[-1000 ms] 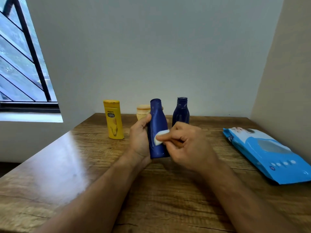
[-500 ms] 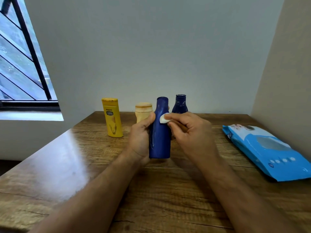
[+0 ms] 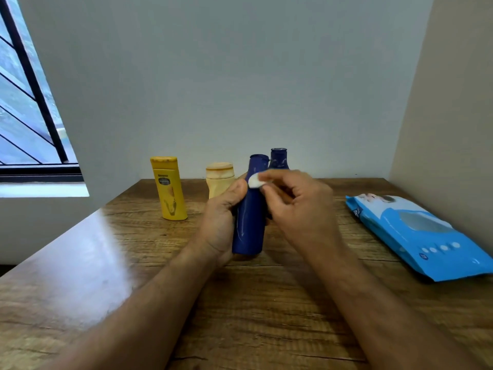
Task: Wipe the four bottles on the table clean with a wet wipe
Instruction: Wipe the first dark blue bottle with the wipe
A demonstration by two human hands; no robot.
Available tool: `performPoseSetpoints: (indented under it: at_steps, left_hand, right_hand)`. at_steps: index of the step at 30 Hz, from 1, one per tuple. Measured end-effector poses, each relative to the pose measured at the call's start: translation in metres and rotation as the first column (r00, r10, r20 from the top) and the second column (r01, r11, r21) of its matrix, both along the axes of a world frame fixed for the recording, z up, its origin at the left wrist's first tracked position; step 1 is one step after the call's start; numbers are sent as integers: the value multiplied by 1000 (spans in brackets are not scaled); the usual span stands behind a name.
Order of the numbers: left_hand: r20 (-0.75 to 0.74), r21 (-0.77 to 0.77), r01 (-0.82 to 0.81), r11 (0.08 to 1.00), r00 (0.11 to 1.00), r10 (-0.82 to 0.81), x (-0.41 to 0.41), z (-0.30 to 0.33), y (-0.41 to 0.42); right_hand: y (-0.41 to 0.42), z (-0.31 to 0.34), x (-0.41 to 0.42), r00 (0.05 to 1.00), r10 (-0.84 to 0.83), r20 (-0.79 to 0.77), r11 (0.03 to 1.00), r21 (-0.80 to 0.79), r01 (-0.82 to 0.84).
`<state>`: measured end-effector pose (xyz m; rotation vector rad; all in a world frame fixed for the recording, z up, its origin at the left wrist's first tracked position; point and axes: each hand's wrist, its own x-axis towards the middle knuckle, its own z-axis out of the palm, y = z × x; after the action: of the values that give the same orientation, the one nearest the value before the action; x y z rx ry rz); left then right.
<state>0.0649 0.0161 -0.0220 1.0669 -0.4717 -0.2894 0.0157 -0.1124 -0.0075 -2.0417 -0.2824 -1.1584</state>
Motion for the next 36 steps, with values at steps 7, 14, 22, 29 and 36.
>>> performPoseSetpoints:
  at_steps: [7, 14, 22, 29, 36]
  left_hand:
    - [6, -7, 19, 1000, 1000, -19, -2, -2, 0]
    - [66, 35, 18, 999, 998, -20, 1, -2, 4]
    - [214, 101, 19, 995, 976, -41, -1, -4, 3]
    - [216, 97, 73, 993, 972, -93, 3, -7, 1]
    - [286, 109, 31, 994, 956, -61, 1, -3, 3]
  right_hand:
    - [-4, -4, -5, 999, 38, -30, 993, -107, -41]
    - [-3, -5, -7, 998, 46, -45, 983, -174, -54]
    - [-8, 0, -7, 990, -79, 116, 993, -74, 88]
    - [-11, -1, -9, 991, -57, 122, 989, -132, 73]
    - [-11, 0, -9, 988, -100, 114, 980, -158, 117]
